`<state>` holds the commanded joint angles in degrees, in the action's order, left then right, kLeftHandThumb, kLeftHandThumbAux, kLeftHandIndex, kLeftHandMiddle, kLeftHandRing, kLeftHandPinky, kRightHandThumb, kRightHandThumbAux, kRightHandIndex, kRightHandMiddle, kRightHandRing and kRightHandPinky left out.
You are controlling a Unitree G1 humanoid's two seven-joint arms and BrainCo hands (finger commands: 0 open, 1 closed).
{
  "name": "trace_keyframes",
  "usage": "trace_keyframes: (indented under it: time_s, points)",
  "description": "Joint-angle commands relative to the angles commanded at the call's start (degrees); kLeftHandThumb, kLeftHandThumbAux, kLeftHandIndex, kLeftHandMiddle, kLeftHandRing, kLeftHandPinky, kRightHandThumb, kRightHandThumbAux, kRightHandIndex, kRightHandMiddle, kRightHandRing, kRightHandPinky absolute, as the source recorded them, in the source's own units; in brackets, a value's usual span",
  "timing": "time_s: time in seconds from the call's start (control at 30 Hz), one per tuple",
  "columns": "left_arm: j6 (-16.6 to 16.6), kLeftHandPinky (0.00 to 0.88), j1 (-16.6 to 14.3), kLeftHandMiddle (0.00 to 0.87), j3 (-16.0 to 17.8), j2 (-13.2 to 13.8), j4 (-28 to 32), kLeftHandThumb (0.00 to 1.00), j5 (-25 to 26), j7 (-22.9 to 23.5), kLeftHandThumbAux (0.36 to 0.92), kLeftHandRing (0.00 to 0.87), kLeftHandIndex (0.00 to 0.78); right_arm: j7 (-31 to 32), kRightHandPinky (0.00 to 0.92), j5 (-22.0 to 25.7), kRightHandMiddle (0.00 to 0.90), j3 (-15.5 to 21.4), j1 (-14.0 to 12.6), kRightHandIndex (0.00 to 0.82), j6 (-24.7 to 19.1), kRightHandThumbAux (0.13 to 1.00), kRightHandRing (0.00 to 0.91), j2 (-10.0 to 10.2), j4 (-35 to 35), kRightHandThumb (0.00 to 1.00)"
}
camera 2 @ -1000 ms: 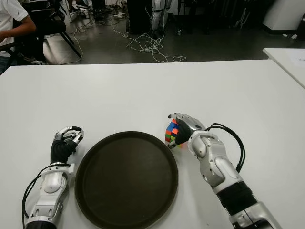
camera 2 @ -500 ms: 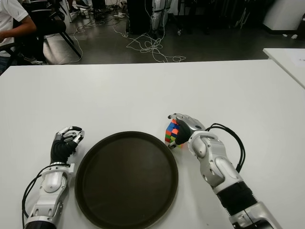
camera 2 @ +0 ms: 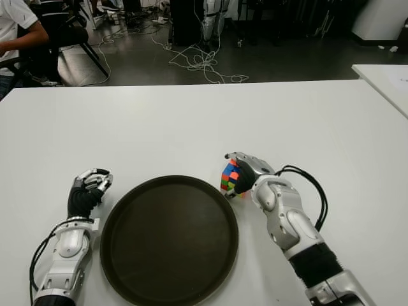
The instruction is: Pick up the Rubik's Cube and put it in the plate
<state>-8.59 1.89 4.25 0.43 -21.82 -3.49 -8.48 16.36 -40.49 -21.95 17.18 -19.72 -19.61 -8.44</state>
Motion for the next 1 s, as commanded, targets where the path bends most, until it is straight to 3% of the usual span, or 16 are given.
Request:
trace_keyframes:
  time_s: [0.1,0.27,0.3,0.37,0.4,0.5,0.77,1.0]
  points:
    - [-0.2,0.790,-0.1,0.809,0.1,0.0,-0.2,0.706,0.0,-0.1,0.706,0.817,0.444,-2.2,0.268,0.7,0.234,0.8,-0.5,0.223,1.0,0.858,0.247,0.5,-0.5,0.000]
    - [-0.1,0.792,-0.1,0.811,0.2,0.1,-0.4,0.706,0.1,0.1,0.706,0.819,0.444,-5.2,0.410,1.8,0.364,1.7,-1.1,0.364,2.2,0.899,0.377,1.1,-1.0,0.023]
    - [0.0,0.793,-0.2,0.811,0.2,0.2,-0.4,0.705,0.2,0.2,0.706,0.820,0.444,-6.0,0.469,2.1,0.441,2.0,-1.3,0.385,2.6,0.841,0.451,1.3,-1.1,0.260]
    - [0.1,0.794,-0.2,0.811,0.3,0.2,-0.5,0.705,0.3,0.2,0.706,0.820,0.444,-7.3,0.525,2.6,0.519,2.6,-1.5,0.405,3.0,0.789,0.526,1.8,-1.4,0.468]
    - [0.0,0.794,-0.2,0.811,0.3,0.2,-0.5,0.705,0.3,0.3,0.706,0.820,0.444,-7.9,0.547,2.8,0.551,2.8,-1.6,0.412,3.3,0.770,0.556,2.0,-1.5,0.546]
    - [-0.1,0.792,-0.1,0.809,0.3,0.2,-0.6,0.705,0.3,0.3,0.707,0.819,0.444,-9.4,0.584,3.5,0.596,3.4,-1.9,0.422,4.2,0.746,0.604,2.4,-1.7,0.638]
    - [0.0,0.793,-0.2,0.807,0.6,-0.1,-0.6,0.706,0.6,0.1,0.707,0.817,0.444,-11.8,0.582,5.1,0.603,4.7,-2.8,0.427,4.8,0.736,0.619,3.3,-1.1,0.675]
    - [0.1,0.789,-0.2,0.808,0.8,-0.3,-0.7,0.706,0.4,-0.2,0.706,0.816,0.444,-11.8,0.486,6.1,0.460,5.2,-2.9,0.425,4.3,0.735,0.474,3.7,-0.8,0.675]
